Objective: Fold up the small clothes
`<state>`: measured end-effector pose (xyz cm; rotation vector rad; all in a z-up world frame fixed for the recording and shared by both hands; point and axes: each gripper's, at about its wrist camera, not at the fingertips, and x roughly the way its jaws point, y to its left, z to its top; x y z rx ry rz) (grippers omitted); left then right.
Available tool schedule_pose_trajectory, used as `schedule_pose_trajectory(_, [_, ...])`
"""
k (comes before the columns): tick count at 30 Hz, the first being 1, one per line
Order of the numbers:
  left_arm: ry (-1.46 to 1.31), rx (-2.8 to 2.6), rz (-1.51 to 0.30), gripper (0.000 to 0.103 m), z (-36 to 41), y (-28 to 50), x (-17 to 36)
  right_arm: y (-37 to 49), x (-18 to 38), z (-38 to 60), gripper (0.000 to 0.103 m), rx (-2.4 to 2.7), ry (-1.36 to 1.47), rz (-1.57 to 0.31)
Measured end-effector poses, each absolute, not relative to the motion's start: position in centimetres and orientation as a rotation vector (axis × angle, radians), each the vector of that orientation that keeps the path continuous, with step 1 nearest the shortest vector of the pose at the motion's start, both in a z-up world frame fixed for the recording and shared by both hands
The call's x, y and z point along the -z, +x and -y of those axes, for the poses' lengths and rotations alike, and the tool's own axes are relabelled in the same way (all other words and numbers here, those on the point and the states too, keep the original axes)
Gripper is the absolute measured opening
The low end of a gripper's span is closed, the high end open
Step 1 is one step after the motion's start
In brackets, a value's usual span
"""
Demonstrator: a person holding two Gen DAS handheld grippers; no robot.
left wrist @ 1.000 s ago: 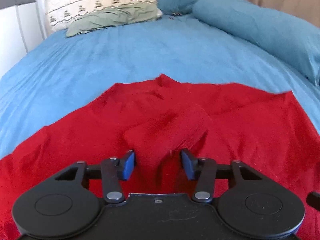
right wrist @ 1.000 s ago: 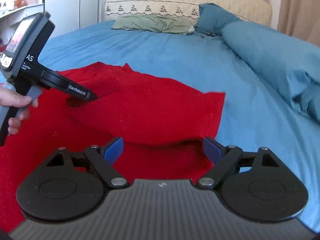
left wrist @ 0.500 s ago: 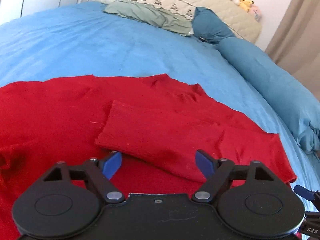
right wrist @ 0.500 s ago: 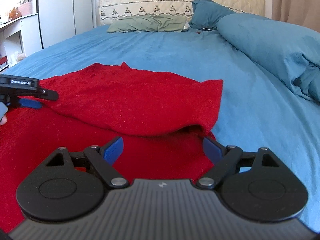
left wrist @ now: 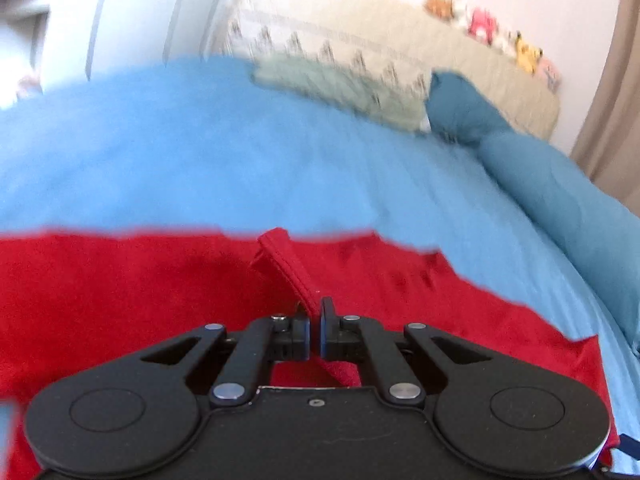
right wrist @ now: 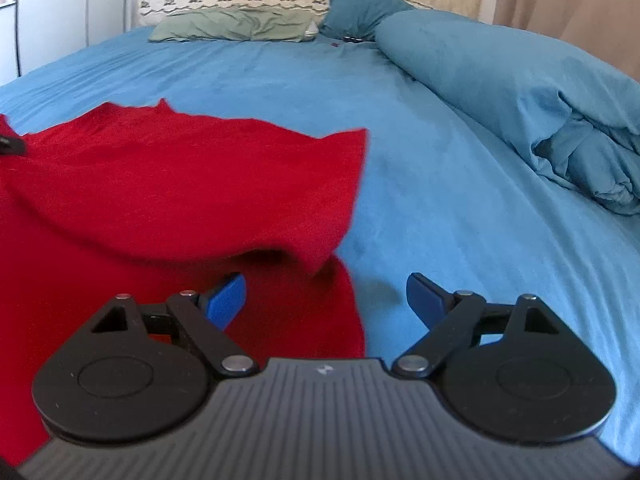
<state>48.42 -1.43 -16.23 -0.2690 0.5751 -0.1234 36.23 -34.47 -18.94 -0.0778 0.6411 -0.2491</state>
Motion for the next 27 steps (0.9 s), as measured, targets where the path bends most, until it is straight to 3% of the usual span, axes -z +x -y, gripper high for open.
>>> schedule_pose_trajectory(6, [-0.284,0.022,-0.474,0.004,-2.9,46.6,15.9,38.9,19.1,34.7,0.102,0.292,-0.100,-0.635])
schedule_pose_trajectory(14, [-0.309,0.032,-0.604,0.007,-5.7,45.7,19.4,37.2,19.4,37.1,0.103,0.339,-0.064,-0.656])
schedule_pose_trajectory(18, [-0.265,0.028,-0.647,0.022,-6.3,43.8,18.9,36.4,18.9,37.2,0.103,0.324,-0.123,-0.671])
schedule_pose_trajectory(20, [-0.214,0.005,-0.661,0.039,-6.8,42.3,18.4,35.6,18.6,37.3,0.103,0.315,-0.139,-0.684])
schedule_pose_trajectory(22, [-0.163,0.010,-0.653,0.043,-7.4,40.8,17.6,34.7,17.8,36.7,0.103,0.306,-0.166,-0.697])
schedule_pose_trajectory(25, [-0.071,0.019,-0.596,0.078,-7.2,39.5,15.8,33.0,15.5,34.5,0.103,0.193,-0.181,-0.612])
schedule_pose_trajectory(27, [-0.068,0.079,-0.566,0.085,-6.6,39.9,14.8,33.5,14.6,32.9,0.103,0.077,-0.118,-0.588])
